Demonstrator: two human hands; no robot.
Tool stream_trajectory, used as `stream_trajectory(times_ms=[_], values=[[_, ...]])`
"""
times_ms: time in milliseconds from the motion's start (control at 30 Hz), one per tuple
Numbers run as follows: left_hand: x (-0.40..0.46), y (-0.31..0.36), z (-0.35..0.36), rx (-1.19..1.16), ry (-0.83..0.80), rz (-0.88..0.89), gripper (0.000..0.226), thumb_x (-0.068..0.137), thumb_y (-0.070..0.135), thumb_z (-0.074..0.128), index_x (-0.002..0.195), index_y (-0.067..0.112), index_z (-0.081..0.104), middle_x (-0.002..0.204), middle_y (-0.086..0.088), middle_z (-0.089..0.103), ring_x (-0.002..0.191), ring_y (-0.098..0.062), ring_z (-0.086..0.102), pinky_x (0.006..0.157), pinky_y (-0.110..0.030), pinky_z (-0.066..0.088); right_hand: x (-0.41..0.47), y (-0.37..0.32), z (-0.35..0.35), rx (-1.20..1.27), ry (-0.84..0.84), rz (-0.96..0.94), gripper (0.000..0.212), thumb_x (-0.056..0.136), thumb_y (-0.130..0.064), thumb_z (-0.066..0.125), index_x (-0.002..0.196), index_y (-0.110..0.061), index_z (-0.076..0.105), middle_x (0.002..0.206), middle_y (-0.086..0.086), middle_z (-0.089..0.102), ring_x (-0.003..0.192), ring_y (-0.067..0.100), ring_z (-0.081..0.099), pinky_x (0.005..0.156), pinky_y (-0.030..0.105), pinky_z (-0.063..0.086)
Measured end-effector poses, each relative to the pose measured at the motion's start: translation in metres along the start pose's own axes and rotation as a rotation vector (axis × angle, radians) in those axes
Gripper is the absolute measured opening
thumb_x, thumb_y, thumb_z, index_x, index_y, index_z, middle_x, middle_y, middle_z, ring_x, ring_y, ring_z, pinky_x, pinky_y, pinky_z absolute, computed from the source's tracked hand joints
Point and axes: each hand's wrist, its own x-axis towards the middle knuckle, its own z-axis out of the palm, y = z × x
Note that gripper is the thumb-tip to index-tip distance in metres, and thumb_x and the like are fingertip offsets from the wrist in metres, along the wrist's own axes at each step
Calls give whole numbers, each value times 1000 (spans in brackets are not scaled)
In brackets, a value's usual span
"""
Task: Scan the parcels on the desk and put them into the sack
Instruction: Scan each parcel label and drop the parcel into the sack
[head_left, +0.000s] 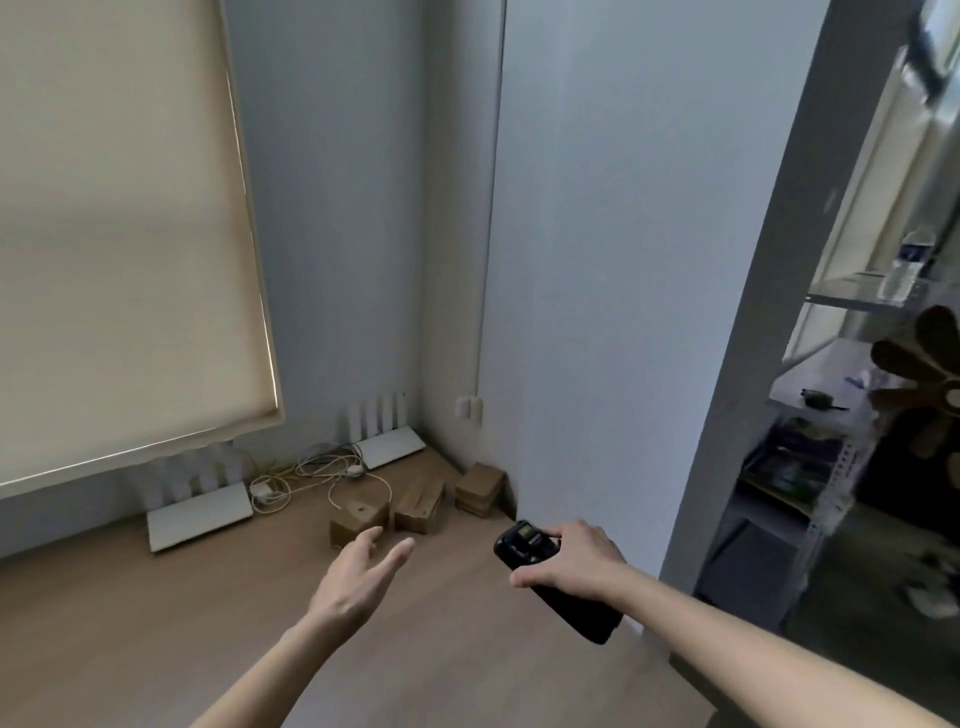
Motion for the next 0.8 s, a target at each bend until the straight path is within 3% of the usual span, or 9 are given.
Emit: stream_trajectory(times_ms=[200, 367, 500, 800], values=[[89, -19, 10, -5, 4, -40, 79, 90, 67, 54, 151, 19, 41, 146, -7, 52, 129, -22, 51, 108, -40, 43, 95, -4, 20, 4, -52, 50, 70, 46, -73, 76, 106, -38, 74, 100, -8, 72, 97, 15, 67, 74, 24, 49], [155, -55, 27, 32, -35, -115, 82, 89, 71, 50, 151, 18, 42, 151, -3, 48, 136, -20, 47, 113, -39, 39, 169, -1, 45, -22, -153, 63, 44, 63, -60, 85, 96, -34, 72, 92, -10, 72, 87, 9, 67, 67, 22, 47], [212, -84, 44, 43, -37, -183, 75, 93, 65, 50, 149, 15, 45, 151, -3, 48, 139, -20, 44, 115, -37, 36, 242, 3, 71, -100, -237, 48, 38, 64, -59, 86, 86, -31, 71, 84, -11, 71, 78, 4, 65, 59, 19, 45], [355, -159, 109, -45, -130, -405, 76, 96, 60, 51, 153, 11, 39, 152, -6, 47, 138, -23, 47, 115, -40, 37, 465, 8, 144, -300, -356, -27, 58, 52, -67, 82, 99, -33, 74, 95, -6, 75, 88, 15, 70, 75, 30, 60]])
